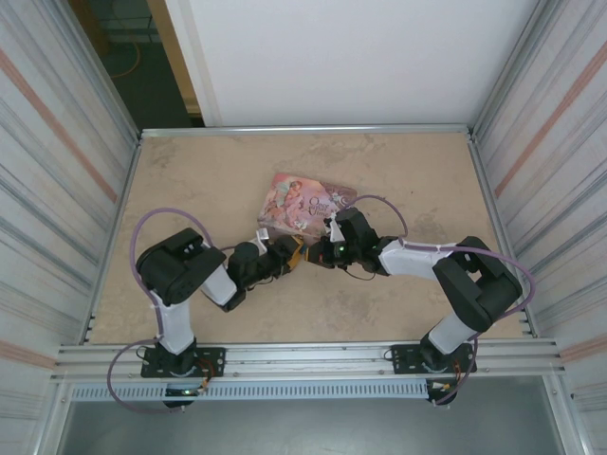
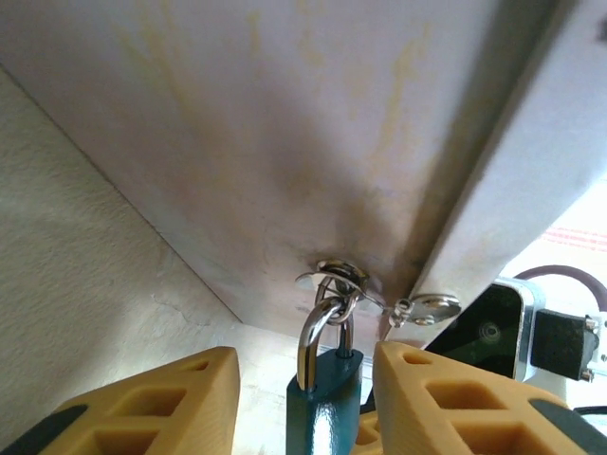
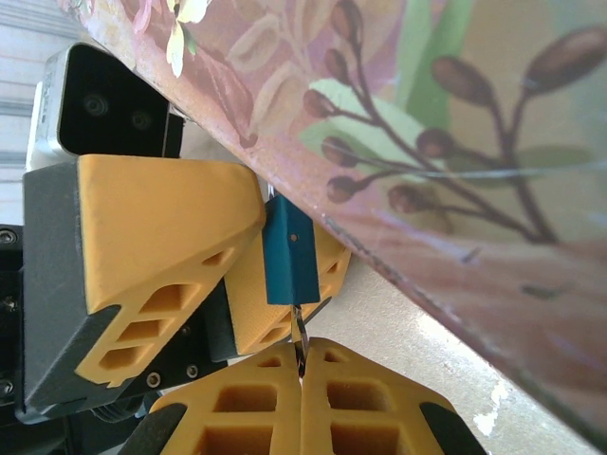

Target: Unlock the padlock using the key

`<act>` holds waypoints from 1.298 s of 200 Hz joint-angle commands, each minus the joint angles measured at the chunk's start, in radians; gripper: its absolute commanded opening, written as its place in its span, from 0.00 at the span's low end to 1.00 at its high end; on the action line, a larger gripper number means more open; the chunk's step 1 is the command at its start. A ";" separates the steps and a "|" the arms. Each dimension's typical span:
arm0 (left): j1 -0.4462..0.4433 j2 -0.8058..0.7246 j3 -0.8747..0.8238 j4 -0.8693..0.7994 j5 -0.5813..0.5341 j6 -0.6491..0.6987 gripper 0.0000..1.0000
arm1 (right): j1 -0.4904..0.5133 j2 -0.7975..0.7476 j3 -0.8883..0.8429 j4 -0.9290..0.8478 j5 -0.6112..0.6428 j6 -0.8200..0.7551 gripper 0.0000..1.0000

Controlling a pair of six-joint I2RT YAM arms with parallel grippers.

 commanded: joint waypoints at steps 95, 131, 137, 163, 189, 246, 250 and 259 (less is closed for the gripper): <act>-0.008 0.038 0.033 0.042 0.002 -0.001 0.18 | 0.010 -0.033 0.025 0.026 -0.042 -0.006 0.00; -0.008 0.026 0.022 0.030 0.001 0.001 0.07 | 0.010 -0.054 0.020 0.014 -0.026 -0.022 0.04; -0.007 0.023 0.019 0.023 0.001 -0.001 0.06 | 0.009 -0.060 0.020 0.001 -0.017 -0.033 0.07; -0.008 -0.001 0.004 -0.003 -0.004 0.001 0.03 | 0.006 -0.099 0.020 -0.069 0.022 -0.090 0.18; -0.008 -0.066 0.005 -0.087 -0.004 0.022 0.01 | -0.006 -0.147 0.023 -0.154 0.055 -0.149 0.28; -0.001 -0.291 0.040 -0.457 -0.002 0.094 0.00 | -0.004 -0.283 0.079 -0.336 0.180 -0.353 0.40; 0.001 -0.302 0.043 -0.481 0.003 0.095 0.00 | -0.004 -0.294 0.079 -0.339 0.190 -0.366 0.41; 0.006 -0.324 0.052 -0.532 0.017 0.089 0.00 | -0.001 -0.319 0.082 -0.345 0.209 -0.394 0.41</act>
